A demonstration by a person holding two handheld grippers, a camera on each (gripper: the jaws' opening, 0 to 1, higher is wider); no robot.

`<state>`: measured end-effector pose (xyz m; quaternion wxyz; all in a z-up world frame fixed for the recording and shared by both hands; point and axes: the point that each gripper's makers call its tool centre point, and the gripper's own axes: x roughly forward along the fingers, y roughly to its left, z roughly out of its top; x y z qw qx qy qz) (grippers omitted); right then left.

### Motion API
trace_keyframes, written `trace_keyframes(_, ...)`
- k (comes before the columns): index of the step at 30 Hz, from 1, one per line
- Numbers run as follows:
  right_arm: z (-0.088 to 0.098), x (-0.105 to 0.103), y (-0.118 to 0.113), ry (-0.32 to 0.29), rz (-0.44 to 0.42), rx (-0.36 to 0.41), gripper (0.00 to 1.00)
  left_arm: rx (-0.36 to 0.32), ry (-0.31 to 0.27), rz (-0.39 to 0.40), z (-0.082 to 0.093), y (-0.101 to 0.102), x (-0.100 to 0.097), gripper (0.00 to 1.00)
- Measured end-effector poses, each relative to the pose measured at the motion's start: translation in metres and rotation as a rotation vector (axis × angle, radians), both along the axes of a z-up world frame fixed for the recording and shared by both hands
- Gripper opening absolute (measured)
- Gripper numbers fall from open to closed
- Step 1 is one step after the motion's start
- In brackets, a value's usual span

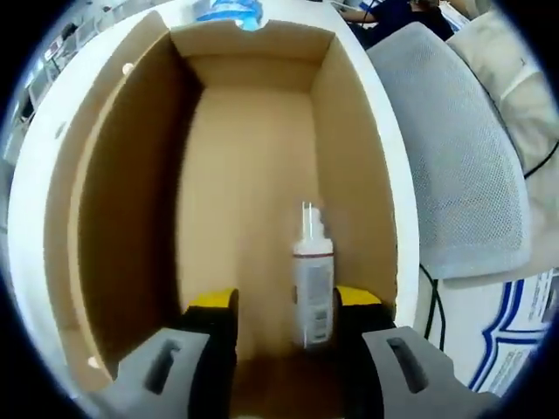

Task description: Operate the shoe box by opening the lid, removing the specified soft item, and placing it in the target area until the item is outside and the box remains undamaged.

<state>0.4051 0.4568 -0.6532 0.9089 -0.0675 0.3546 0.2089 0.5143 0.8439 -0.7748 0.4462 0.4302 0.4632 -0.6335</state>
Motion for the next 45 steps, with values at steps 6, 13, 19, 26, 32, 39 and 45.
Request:
trace_keyframes(6, -0.002, -0.001, 0.0, 0.0, -0.015, 0.009, 0.96, -0.017, 0.0, 0.004, -0.01, -0.002, 0.002, 0.39)
trace_keyframes(13, -0.002, -0.002, 0.005, -0.003, -0.012, 0.013, 0.96, -0.028, 0.01, 0.006, -0.015, -0.006, 0.0, 0.3)
trace_keyframes(19, -0.002, -0.003, 0.013, -0.007, 0.001, 0.02, 0.94, -0.047, 0.015, 0.02, -0.018, -0.011, -0.002, 0.23)
trace_keyframes(26, -0.004, -0.005, 0.018, -0.005, 0.014, 0.028, 0.93, -0.035, 0.009, 0.021, -0.018, -0.011, -0.002, 0.22)
trace_keyframes(32, -0.002, -0.005, 0.023, -0.013, 0.024, 0.035, 0.92, -0.045, 0.008, 0.088, -0.015, -0.015, 0.003, 0.18)
trace_keyframes(39, 0.002, -0.004, 0.03, -0.035, 0.057, 0.044, 0.89, -0.036, -0.008, 0.07, -0.016, -0.013, 0.003, 0.17)
trace_keyframes(45, 0.005, -0.003, 0.036, -0.043, 0.079, 0.055, 0.87, -0.025, -0.024, 0.071, -0.012, -0.011, 0.004, 0.17)
